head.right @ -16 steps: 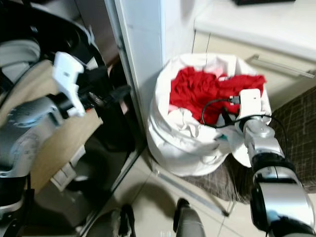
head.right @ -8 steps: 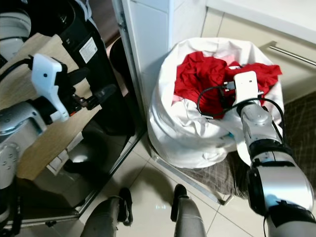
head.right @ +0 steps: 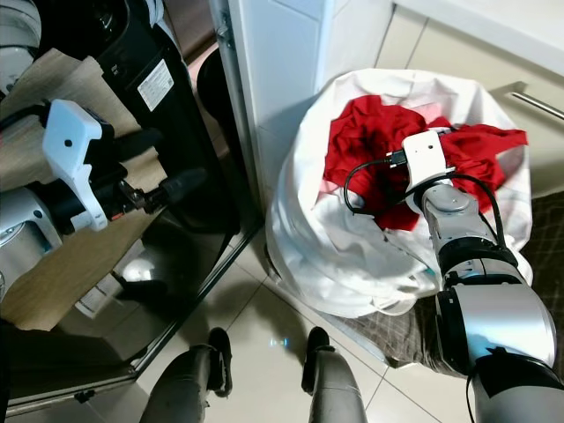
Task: Clothes washing
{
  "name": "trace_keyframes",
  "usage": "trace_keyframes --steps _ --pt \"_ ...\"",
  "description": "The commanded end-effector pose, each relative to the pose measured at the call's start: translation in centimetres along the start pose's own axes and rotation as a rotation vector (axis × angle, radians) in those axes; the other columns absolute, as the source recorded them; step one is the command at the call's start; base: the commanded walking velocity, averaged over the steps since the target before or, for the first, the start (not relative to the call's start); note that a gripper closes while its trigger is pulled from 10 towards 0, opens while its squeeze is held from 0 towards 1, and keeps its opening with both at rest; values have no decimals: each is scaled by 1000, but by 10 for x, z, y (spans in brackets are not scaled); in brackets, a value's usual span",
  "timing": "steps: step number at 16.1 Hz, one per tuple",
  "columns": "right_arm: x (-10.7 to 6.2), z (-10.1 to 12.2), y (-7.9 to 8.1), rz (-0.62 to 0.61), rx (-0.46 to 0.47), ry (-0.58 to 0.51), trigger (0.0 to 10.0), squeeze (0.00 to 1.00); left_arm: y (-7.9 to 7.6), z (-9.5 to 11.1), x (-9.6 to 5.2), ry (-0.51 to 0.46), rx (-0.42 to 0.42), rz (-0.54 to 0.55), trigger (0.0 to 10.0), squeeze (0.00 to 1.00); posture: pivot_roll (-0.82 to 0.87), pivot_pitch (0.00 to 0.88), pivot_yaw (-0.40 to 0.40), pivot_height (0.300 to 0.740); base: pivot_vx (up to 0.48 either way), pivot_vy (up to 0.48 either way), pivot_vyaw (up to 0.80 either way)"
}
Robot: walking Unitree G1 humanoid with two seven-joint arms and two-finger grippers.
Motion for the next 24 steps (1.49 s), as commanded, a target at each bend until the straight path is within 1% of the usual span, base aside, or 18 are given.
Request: trace_keyframes --steps 1,3,4,10,13,17,19,21,23,24 --pt "-1 -13 -1 -6 32 48 0 0 -14 6 -2 -16 -5 -76 10000 0 197 349 40 740 0 0 0" --pt "-1 -16 -2 -5 27 61 0 0 -25 4 -2 -8 -25 -139 10000 0 187 338 45 740 0 0 0" --pt "-2 -17 -2 -2 26 62 0 0 -27 2 -3 -1 -30 -155 10000 0 187 338 45 740 0 0 0" --pt "-3 -15 -7 -16 29 62 0 0 -25 2 0 2 -22 -148 10000 0 174 328 38 740 0 0 0" --pt "-3 -20 -6 -11 37 87 0 0 -24 0 0 2 -19 -138 10000 0 170 324 35 740 0 0 0" --pt "-4 -28 -7 -17 44 128 0 0 -25 -2 0 9 -21 -139 10000 0 169 321 27 740 0 0 0" --pt "-4 -29 -8 -28 62 133 0 0 -24 -6 2 22 -21 -126 10000 0 161 311 23 740 0 0 0" --pt "-4 -25 -10 -46 94 114 0 0 -22 -5 4 11 -22 -116 10000 0 153 305 21 740 0 0 0" --pt "-4 -14 -14 -61 135 68 0 0 -20 -3 6 -1 -23 -99 10000 0 140 292 18 740 0 0 0" --pt "-3 -4 -16 -67 189 21 0 0 -17 -3 8 -12 -28 -74 10000 0 116 279 18 740 0 0 0"
Point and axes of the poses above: a point about 5 cm out from each wrist's last joint towards the gripper, its own x axis pointing out of the wrist towards the gripper, its own z axis along the axis of the wrist's last joint, y = z × x, the point moved 4 cm from there along x, pointing out of the wrist towards the gripper, and after that the axes turned 12 degrees about x, right-handed, at the moved point
